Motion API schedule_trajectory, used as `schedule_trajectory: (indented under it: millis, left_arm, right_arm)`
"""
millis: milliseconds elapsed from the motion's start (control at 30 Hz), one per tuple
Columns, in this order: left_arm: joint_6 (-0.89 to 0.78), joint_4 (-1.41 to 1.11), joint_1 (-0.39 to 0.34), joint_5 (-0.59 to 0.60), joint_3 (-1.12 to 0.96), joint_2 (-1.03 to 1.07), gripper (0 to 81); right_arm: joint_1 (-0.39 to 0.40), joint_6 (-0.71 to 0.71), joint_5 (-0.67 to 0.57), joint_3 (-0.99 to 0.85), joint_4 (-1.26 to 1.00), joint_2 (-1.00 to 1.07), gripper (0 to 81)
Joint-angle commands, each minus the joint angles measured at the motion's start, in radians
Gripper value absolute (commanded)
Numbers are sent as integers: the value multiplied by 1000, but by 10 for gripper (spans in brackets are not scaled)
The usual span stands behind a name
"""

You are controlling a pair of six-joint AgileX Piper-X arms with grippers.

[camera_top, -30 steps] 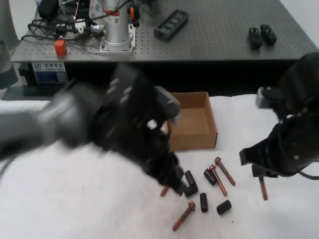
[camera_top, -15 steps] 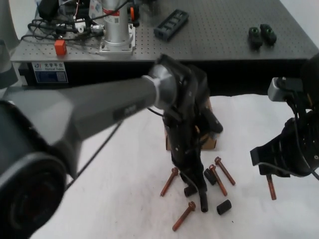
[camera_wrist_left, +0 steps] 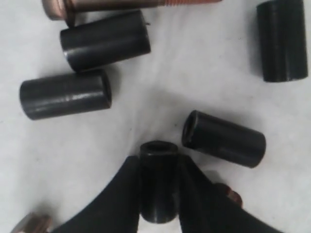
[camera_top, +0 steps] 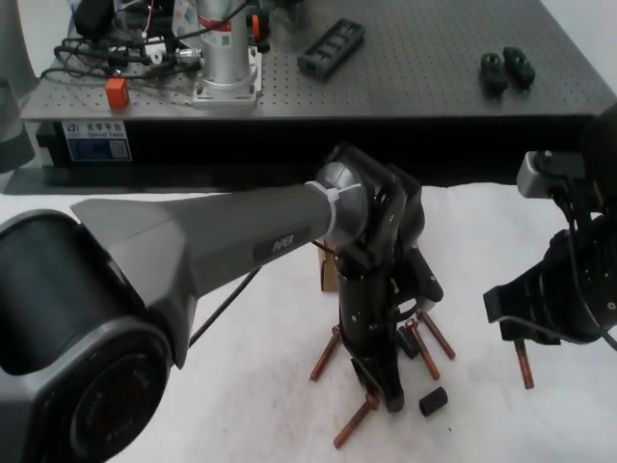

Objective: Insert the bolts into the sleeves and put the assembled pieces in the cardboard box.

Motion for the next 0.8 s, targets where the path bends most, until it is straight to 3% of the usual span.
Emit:
schedule_trajectory:
  millis: [0,200,367,467,633,767]
  left_arm:
    - [7,9,-4,-13,-14,9,12]
    - [-132,18,28,24,-16,-109,7]
    - [-302,-168,108,94,250,-340,7]
    - [-387,-443,126,182,517,-525,7]
    - [-543,-1057,126,553,926,-790,7]
    - [-708,-1409,126,594,1094,-879,7]
  right_arm:
    - [-6,-11,-8,-6,-14,-8,50]
    - [-6,20,-67,-6,-157,-8,50]
    - [13,134,-225,31,-398,-41,50]
    - [42,252,-271,102,-657,-88,50]
    - [114,505,-394,255,-1153,-107,50]
    - [170,580,-407,312,-1361,-106,50]
